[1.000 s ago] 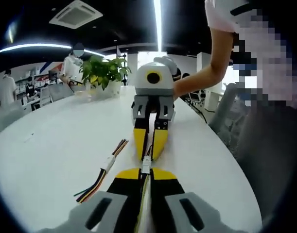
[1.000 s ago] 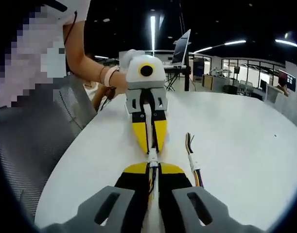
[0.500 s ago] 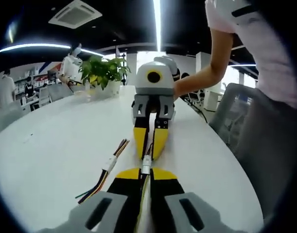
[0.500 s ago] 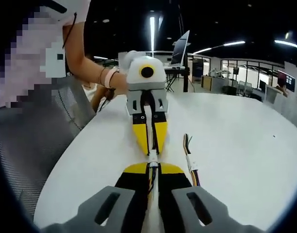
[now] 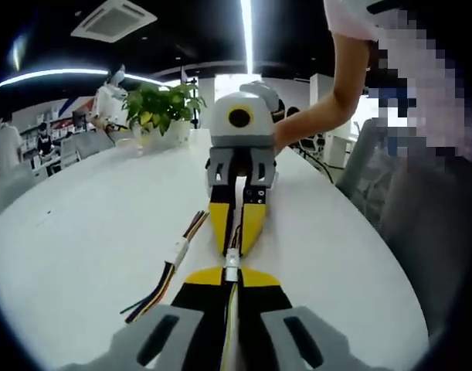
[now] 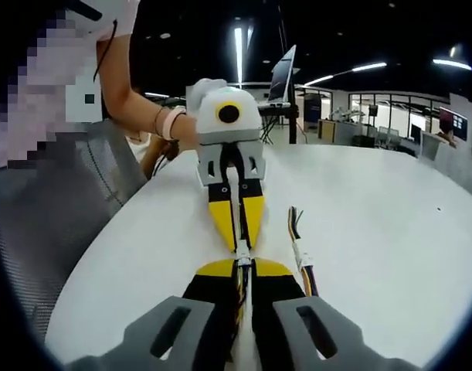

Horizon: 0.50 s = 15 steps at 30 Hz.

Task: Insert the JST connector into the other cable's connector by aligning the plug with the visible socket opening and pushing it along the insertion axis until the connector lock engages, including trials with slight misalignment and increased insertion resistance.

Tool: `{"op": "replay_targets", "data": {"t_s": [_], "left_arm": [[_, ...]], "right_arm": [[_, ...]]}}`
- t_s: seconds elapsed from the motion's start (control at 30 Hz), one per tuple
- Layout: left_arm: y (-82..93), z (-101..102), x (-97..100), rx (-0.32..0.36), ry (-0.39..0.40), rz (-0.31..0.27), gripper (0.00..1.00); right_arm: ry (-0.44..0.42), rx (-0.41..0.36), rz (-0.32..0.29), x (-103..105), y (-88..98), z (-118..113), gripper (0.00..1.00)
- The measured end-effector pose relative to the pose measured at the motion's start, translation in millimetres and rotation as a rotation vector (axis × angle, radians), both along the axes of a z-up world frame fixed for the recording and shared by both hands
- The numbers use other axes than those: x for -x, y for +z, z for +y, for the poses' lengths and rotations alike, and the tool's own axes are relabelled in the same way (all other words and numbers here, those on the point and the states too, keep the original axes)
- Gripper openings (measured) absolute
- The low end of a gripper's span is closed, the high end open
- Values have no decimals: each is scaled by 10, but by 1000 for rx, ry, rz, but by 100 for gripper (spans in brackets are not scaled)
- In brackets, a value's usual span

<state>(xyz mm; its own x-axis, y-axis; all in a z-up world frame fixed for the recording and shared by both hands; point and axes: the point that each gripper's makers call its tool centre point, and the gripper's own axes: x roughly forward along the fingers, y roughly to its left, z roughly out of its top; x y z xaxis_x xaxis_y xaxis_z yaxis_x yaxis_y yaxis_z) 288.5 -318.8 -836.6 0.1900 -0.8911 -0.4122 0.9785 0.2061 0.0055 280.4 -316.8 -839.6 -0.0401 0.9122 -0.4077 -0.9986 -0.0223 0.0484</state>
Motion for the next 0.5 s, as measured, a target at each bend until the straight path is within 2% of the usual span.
{"op": "replay_targets", "data": {"t_s": [0.5], "left_arm": [[-11, -19, -214, 72, 83, 14, 0]], "right_arm": [[-95, -27, -12, -246, 13, -73, 1]]}}
